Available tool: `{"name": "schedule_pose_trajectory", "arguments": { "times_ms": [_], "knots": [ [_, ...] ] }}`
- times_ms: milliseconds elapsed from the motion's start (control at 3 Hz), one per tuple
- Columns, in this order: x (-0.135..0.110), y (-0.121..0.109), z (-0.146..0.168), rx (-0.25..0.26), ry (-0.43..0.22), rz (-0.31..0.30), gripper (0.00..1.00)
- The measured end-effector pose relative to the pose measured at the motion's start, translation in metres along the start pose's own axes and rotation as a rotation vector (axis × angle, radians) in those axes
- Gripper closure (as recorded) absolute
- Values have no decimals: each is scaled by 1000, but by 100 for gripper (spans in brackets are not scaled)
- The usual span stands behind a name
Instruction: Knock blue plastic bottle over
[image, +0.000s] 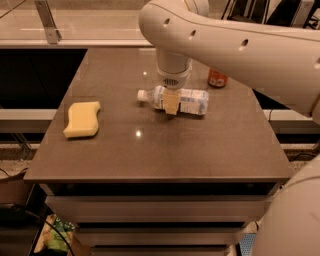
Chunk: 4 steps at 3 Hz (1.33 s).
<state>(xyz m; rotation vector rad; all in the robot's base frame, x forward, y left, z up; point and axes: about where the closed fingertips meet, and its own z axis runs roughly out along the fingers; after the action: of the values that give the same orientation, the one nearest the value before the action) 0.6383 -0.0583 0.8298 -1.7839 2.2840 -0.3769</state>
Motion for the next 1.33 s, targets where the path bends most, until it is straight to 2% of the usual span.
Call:
{"name": "schedule_pose_trajectory", "arguments": {
  "times_ms": [333, 1333],
  "knots": [
    [0, -1, -3, 0, 0, 0, 82],
    [3, 0, -5, 2, 1, 2, 12]
  ]
}}
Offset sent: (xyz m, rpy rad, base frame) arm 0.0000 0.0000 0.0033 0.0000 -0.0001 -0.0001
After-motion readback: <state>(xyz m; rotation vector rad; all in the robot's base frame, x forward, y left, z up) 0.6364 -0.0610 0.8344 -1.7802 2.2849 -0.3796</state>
